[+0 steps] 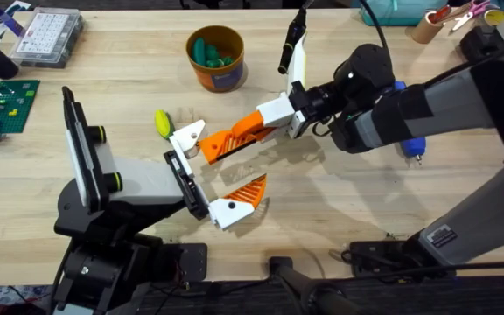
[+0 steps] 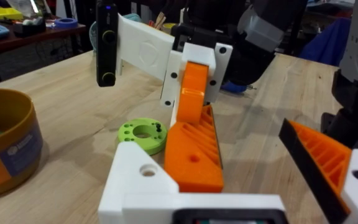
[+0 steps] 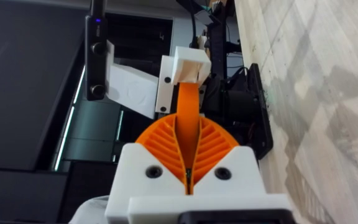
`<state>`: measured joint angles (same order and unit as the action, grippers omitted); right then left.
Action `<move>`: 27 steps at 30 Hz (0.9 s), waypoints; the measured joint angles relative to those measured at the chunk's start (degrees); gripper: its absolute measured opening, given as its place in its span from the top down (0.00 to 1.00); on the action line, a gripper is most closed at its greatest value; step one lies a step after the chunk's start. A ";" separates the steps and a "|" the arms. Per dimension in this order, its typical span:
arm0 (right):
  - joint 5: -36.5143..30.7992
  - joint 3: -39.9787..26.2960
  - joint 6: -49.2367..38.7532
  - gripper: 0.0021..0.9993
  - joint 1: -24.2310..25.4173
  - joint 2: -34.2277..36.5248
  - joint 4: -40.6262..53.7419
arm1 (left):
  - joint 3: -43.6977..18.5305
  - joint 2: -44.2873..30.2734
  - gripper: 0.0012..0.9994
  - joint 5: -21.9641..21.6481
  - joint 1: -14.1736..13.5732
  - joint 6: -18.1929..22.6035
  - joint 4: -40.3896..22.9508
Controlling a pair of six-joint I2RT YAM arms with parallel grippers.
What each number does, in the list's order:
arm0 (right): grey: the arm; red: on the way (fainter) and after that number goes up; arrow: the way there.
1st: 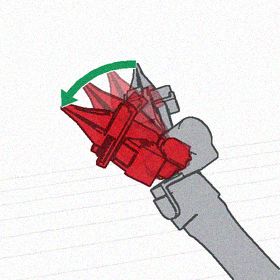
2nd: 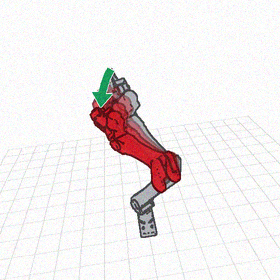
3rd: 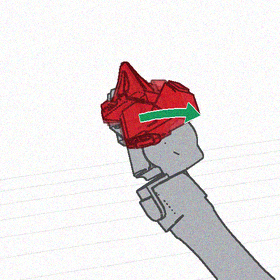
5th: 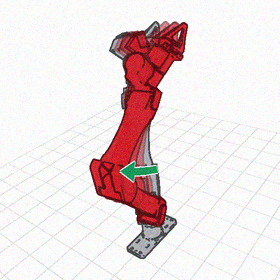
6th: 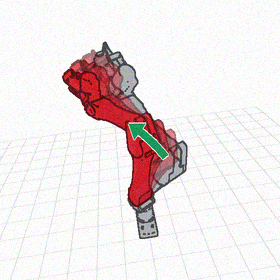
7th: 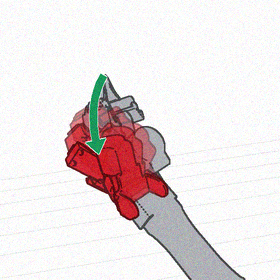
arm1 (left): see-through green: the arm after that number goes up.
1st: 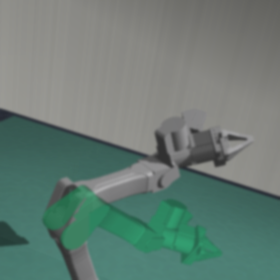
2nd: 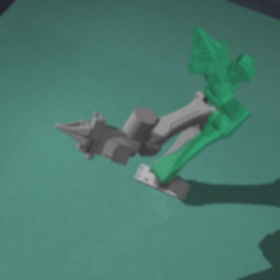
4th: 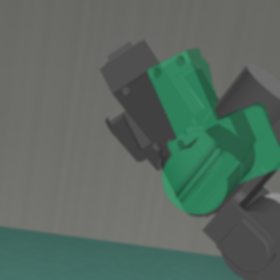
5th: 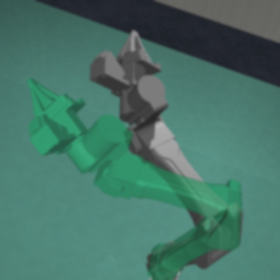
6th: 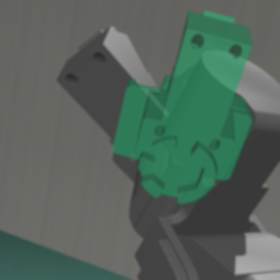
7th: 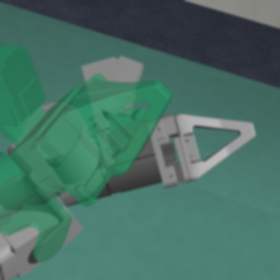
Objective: Pick up the gripper from the table and insert it into the empty holder that is missing its gripper. Then pick up a screw, insert it into the mounting hole, and use the screwdriver to tighten it. Finally, clean up the table by picking up the vegetable and placing it into the bucket.
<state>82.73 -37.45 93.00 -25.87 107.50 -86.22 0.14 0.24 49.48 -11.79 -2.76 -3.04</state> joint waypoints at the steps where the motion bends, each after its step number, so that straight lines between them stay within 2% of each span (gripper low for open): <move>1: 0.05 0.01 0.07 0.98 0.00 0.00 0.38 | -0.40 -0.19 0.02 -0.11 0.02 -0.03 -0.34; 27: -2.98 0.04 0.44 0.98 0.02 0.02 -1.45 | -0.42 -0.23 0.02 -0.84 0.04 0.00 -0.18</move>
<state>79.75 -37.41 93.44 -25.85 107.53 -87.67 -0.27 0.01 48.64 -11.75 -2.76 -3.22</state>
